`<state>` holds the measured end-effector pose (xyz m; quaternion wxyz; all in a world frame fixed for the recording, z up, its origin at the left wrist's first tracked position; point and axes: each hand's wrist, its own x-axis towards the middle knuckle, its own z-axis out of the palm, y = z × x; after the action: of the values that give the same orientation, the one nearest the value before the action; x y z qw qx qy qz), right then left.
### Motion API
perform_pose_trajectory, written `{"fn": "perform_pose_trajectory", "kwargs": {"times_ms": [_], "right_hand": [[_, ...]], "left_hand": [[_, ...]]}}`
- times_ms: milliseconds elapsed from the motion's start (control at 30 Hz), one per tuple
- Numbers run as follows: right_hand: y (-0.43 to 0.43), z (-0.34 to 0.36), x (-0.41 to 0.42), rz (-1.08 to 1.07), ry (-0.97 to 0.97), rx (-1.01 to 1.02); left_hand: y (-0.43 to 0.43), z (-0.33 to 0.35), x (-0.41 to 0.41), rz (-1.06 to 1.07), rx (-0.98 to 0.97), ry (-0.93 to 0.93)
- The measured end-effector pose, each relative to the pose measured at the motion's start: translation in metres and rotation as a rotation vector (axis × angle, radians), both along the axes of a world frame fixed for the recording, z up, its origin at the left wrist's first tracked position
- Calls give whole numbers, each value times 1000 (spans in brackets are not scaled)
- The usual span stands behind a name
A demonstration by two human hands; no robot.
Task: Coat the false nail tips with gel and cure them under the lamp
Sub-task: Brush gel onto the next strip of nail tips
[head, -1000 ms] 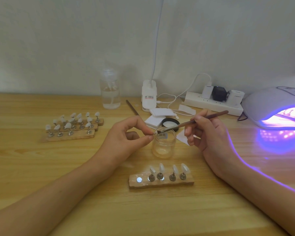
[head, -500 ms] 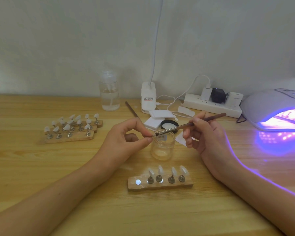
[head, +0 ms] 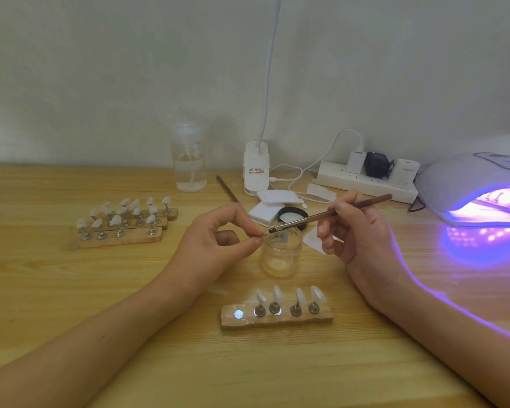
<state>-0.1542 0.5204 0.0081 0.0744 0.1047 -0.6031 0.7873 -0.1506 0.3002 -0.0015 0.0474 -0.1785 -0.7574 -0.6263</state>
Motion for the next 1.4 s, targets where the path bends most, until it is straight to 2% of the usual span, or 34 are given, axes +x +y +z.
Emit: {"fn": "perform_pose_trajectory", "kwargs": {"times_ms": [433, 567, 700, 833, 1000, 1133, 1267, 1400], "right_hand": [[2, -2, -2, -50, -34, -1], [1, -2, -2, 6, 4, 11], [2, -3, -3, -53, -36, 5], [1, -3, -2, 21, 14, 2], [3, -4, -3, -48, -23, -9], [1, -3, -2, 24, 17, 15], [2, -4, -3, -38, -21, 6], [0, -2, -1, 21, 9, 24]], "left_hand": [[3, 1, 3, 19, 2, 81], [3, 2, 3, 29, 3, 95], [3, 1, 2, 23, -2, 108], [3, -1, 2, 20, -13, 121], [3, 0, 2, 24, -21, 142], [3, 0, 2, 30, -14, 135], [3, 0, 2, 33, -15, 138], [3, 0, 2, 31, -36, 148]]}}
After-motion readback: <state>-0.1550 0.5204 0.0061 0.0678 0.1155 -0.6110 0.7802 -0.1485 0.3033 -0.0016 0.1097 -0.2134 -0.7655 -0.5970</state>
